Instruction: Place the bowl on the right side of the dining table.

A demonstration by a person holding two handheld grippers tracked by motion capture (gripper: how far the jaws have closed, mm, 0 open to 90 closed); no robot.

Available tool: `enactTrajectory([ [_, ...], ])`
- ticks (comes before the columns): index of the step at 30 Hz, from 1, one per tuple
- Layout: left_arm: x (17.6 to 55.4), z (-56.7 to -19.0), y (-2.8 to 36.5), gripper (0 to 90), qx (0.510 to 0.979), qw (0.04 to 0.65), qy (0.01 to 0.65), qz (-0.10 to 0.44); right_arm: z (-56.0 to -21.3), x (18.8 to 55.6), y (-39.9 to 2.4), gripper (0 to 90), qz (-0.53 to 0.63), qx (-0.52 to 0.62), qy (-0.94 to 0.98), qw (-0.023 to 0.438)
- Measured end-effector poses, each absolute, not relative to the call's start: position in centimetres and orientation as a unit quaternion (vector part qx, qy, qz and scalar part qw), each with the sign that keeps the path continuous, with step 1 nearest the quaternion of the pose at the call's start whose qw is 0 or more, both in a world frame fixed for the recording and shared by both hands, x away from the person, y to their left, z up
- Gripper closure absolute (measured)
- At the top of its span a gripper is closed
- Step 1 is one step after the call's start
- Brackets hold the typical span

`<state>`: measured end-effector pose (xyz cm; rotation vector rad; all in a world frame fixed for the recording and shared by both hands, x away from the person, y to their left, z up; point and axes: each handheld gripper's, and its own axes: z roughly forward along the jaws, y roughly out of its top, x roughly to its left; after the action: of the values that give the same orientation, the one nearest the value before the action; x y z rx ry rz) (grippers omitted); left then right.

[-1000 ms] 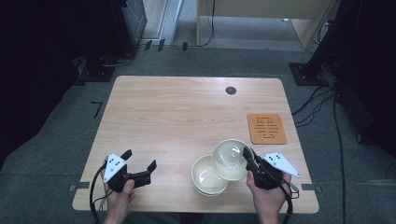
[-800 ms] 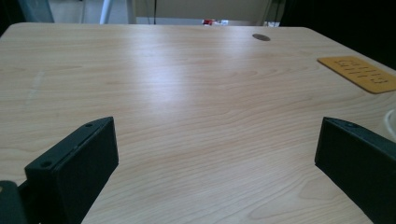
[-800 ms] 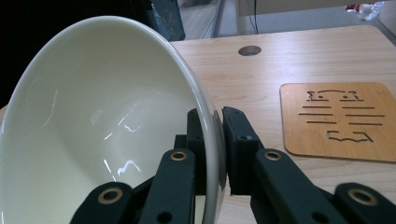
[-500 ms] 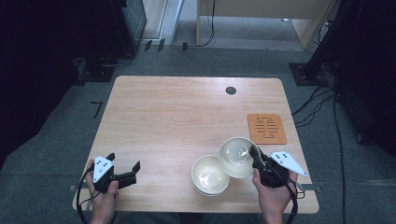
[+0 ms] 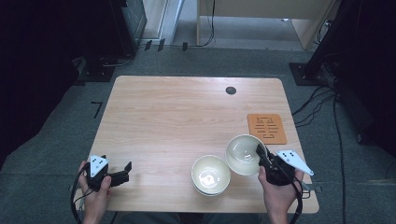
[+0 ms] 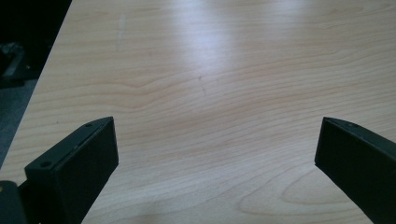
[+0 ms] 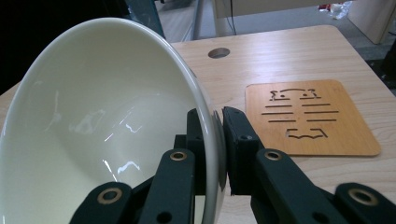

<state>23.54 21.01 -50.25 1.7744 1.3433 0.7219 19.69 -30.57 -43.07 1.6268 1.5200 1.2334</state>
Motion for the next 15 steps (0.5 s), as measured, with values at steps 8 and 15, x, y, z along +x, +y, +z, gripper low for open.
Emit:
enactTrajectory([
  [8,24.1,-50.9,21.7,0.0,0.684,0.391,0.561,0.255,-43.2,19.9,-31.7,82.3,0.460,0.622,0.559,0.299],
  [15,24.2,-51.2,21.6,0.0,0.684,0.387,0.564,0.253,-43.1,20.0,-32.7,82.2,0.456,0.631,0.548,0.306],
])
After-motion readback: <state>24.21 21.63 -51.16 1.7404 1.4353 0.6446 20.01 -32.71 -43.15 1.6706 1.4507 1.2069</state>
